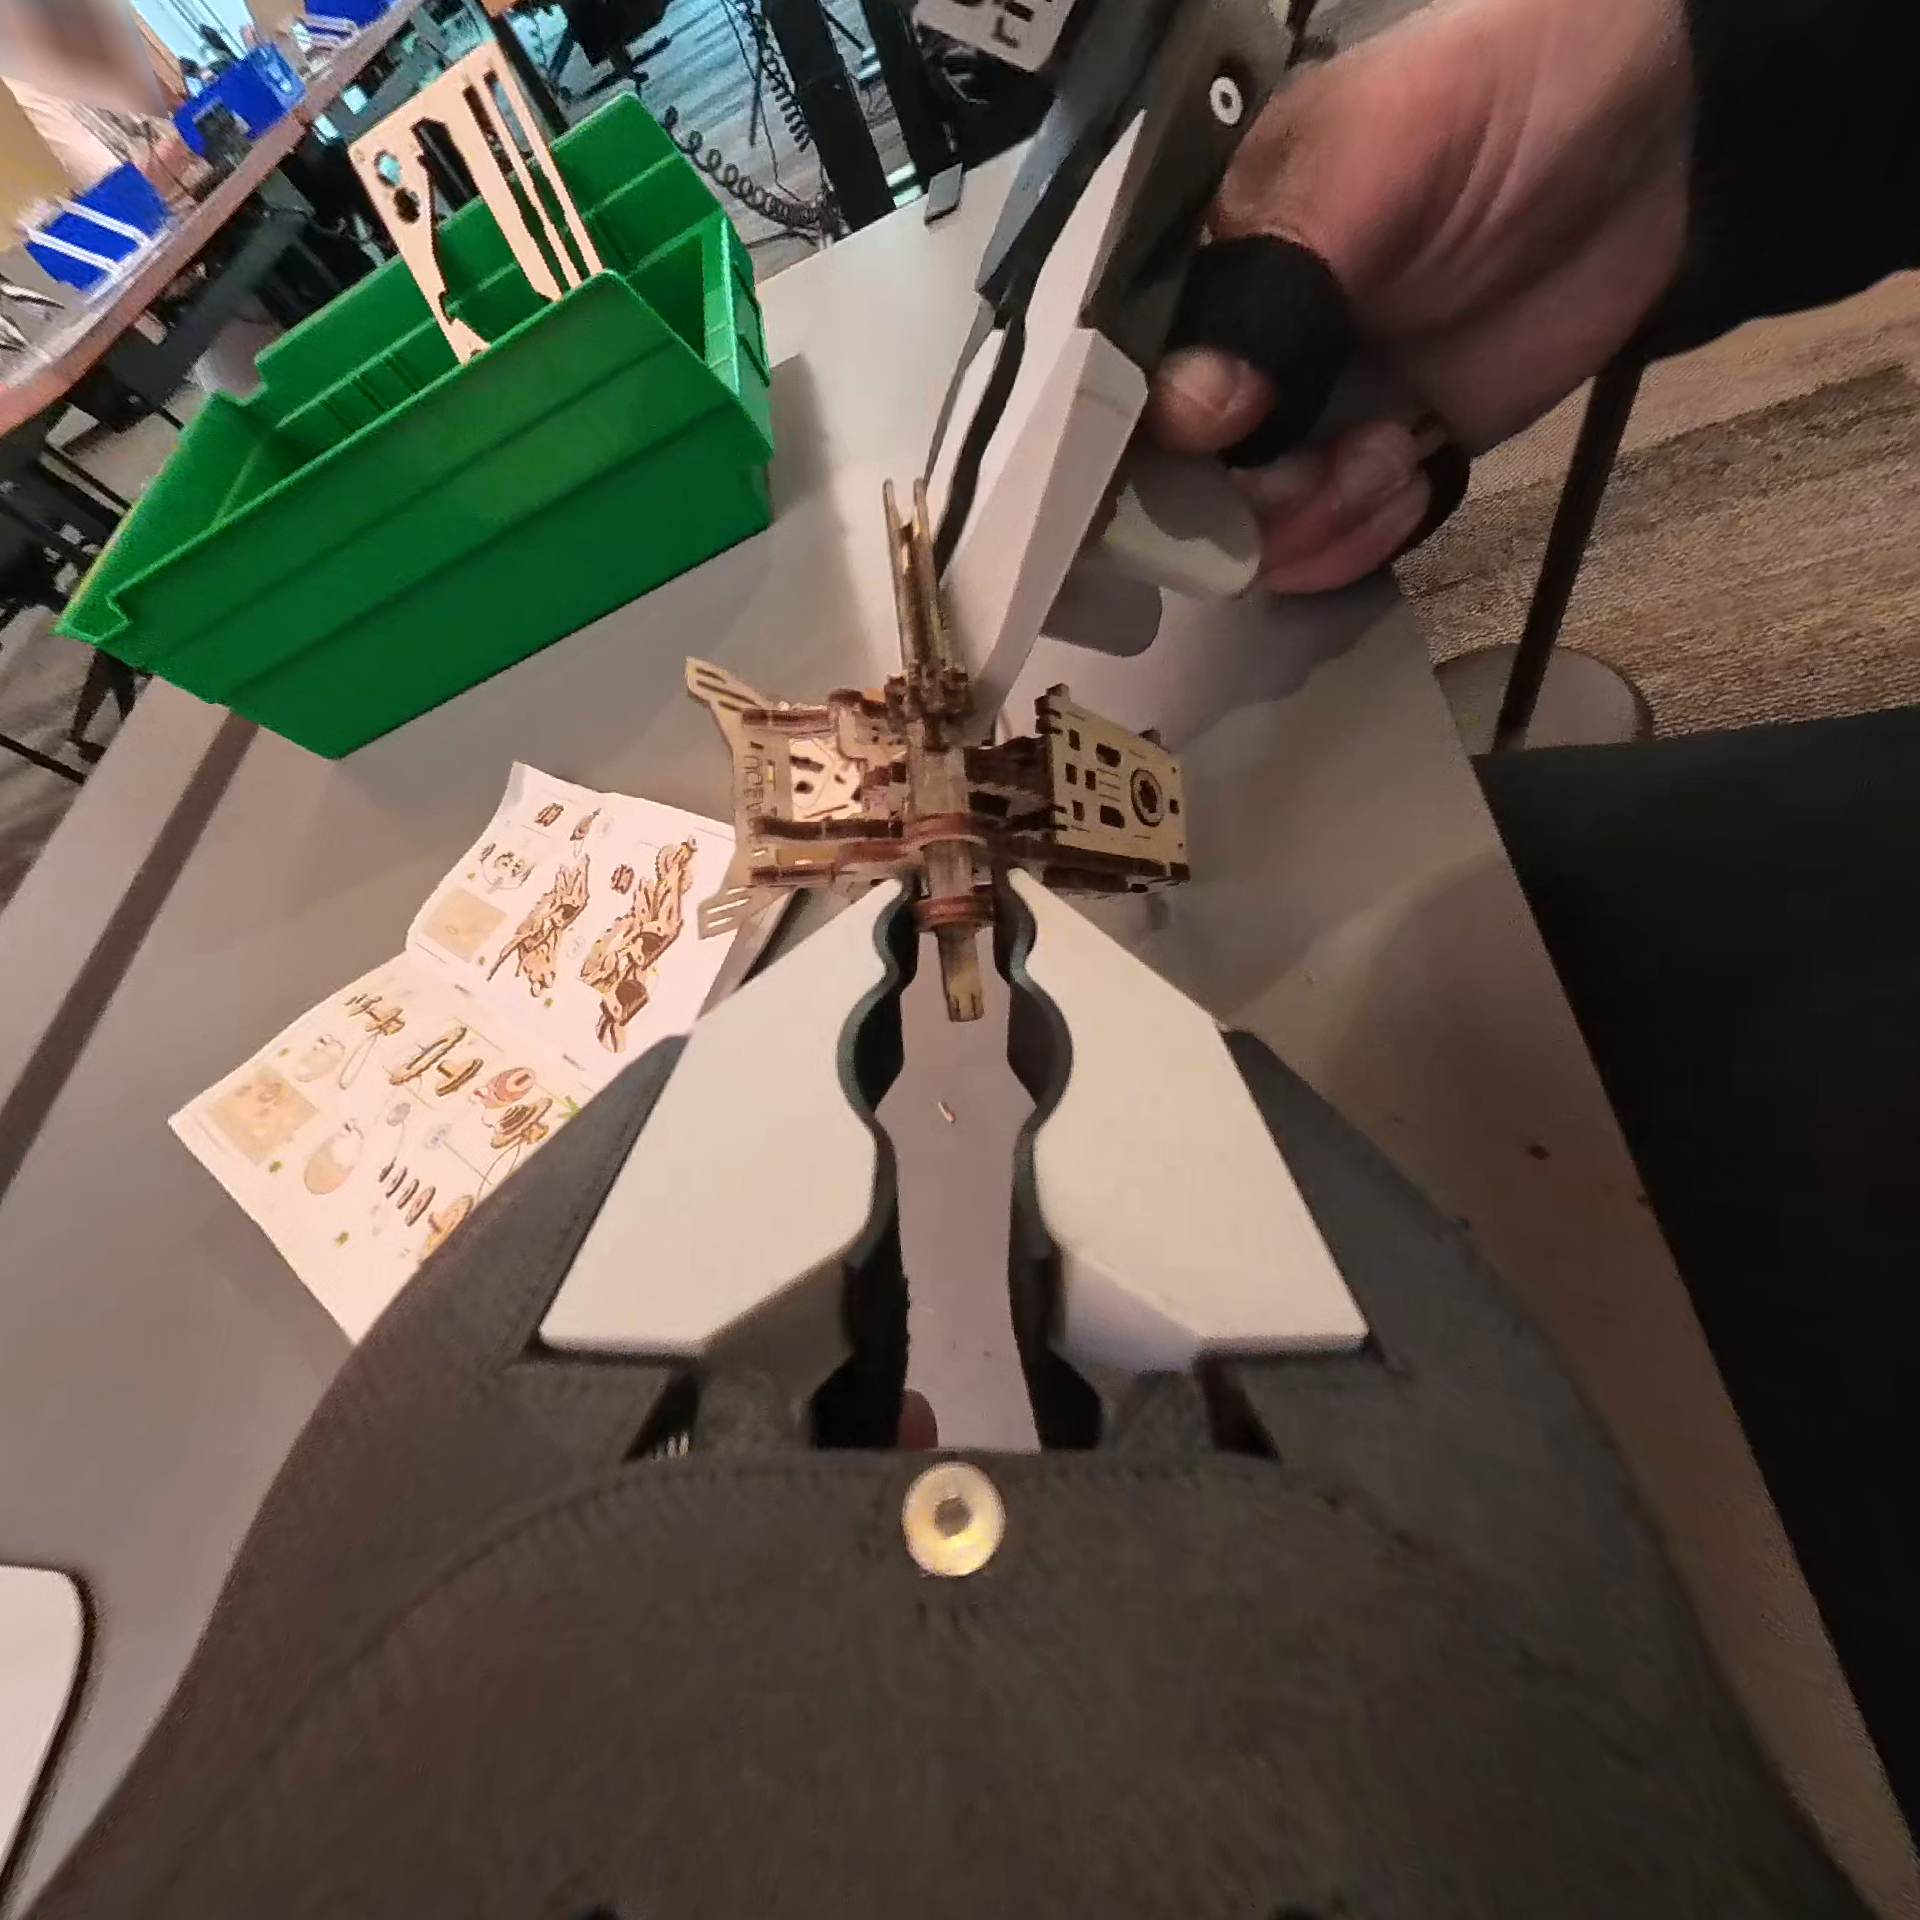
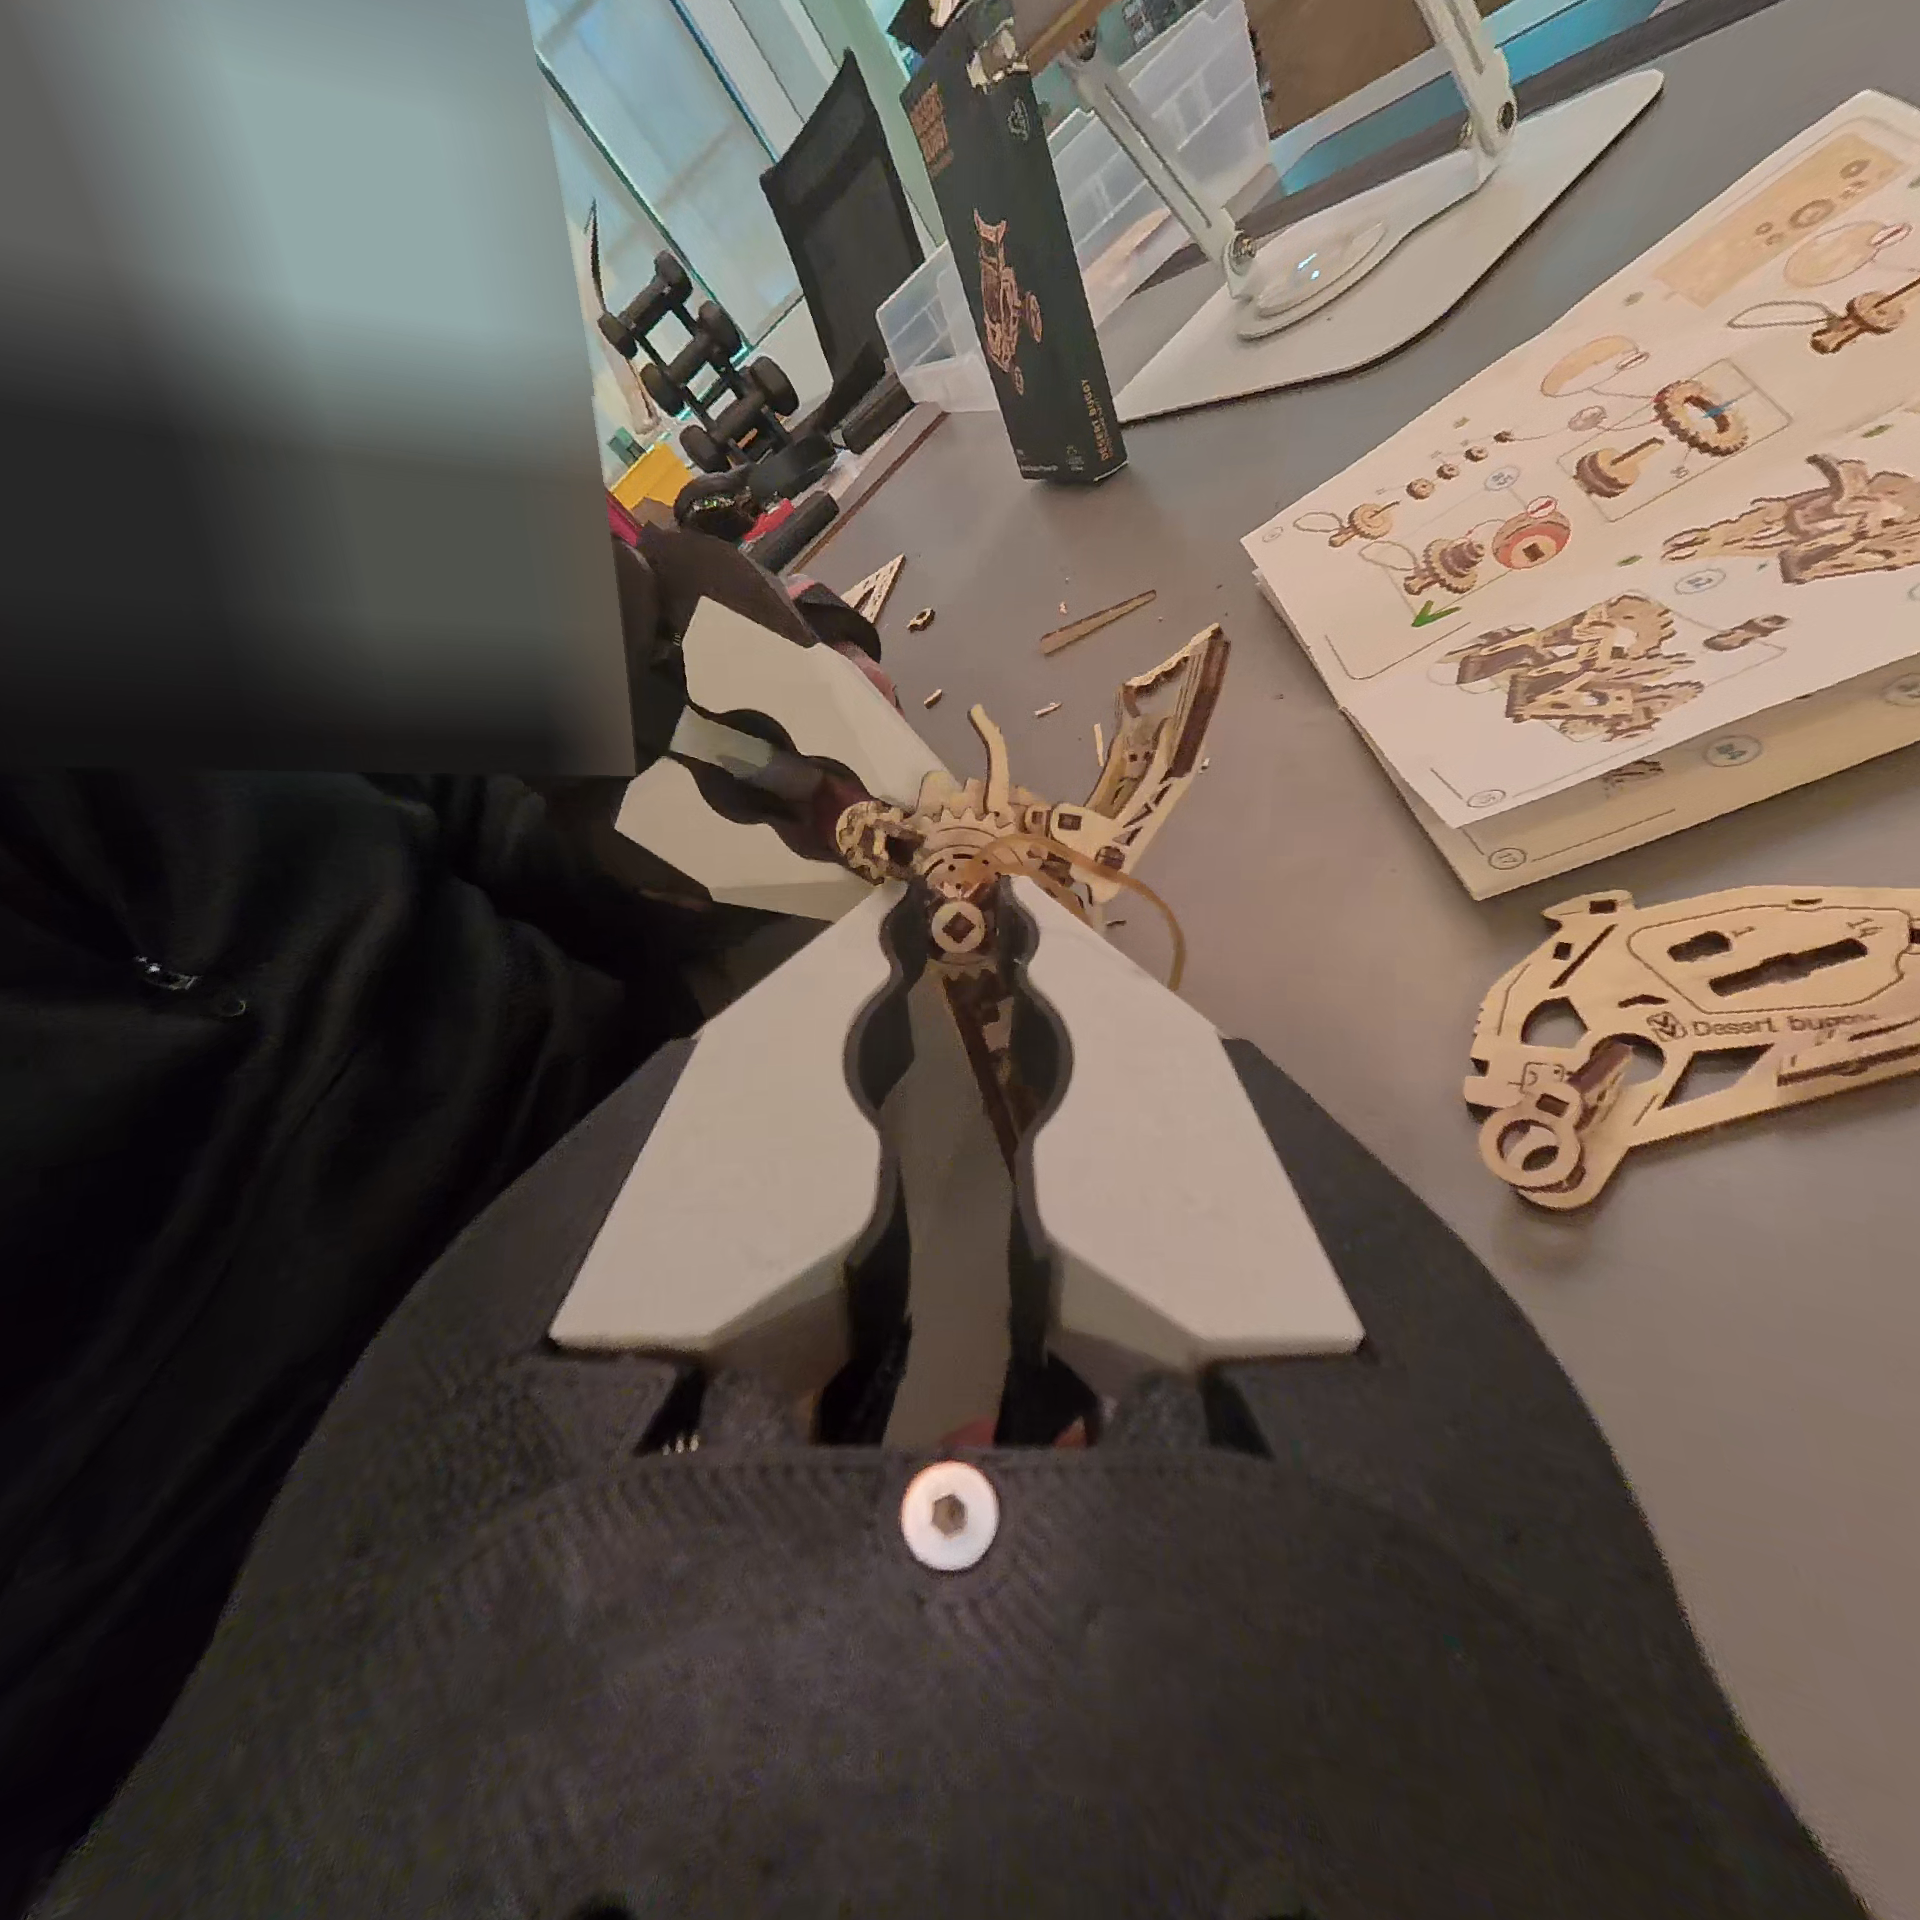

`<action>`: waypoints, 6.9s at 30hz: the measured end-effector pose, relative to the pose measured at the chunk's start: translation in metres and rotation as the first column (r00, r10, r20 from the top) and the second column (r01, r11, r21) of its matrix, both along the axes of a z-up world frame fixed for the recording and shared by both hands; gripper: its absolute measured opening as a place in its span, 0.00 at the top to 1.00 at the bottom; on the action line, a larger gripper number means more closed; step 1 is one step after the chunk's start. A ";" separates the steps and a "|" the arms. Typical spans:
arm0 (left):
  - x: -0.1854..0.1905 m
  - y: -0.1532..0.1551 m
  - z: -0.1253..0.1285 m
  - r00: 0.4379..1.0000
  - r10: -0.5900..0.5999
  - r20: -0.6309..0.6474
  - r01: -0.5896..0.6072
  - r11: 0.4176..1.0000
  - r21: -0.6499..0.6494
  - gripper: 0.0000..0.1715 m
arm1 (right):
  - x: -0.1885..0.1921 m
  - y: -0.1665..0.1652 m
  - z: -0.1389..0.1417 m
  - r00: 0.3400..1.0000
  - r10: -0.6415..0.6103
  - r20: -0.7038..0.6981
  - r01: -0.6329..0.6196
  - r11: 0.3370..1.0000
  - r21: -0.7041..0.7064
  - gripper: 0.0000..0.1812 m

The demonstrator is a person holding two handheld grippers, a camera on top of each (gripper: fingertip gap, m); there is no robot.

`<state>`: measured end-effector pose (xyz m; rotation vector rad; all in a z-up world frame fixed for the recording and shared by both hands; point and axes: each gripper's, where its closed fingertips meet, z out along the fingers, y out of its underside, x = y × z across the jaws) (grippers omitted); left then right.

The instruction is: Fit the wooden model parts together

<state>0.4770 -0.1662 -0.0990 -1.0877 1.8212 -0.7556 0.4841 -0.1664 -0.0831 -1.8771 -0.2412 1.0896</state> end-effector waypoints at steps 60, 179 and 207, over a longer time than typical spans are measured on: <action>-0.007 -0.009 -0.017 0.977 -0.207 -0.044 0.201 0.973 -0.117 0.81 | -0.005 -0.007 -0.014 0.982 0.191 -0.007 -0.190 0.974 -0.121 0.86; 0.034 -0.019 -0.033 0.934 -0.234 -0.270 0.000 0.756 -0.655 0.72 | 0.038 -0.017 -0.036 0.957 -0.051 0.286 0.075 0.994 -0.073 0.95; 0.035 -0.017 -0.033 0.927 -0.260 -0.271 0.002 0.725 -0.689 0.73 | 0.040 -0.015 -0.036 0.942 0.059 0.329 -0.047 0.998 -0.043 0.95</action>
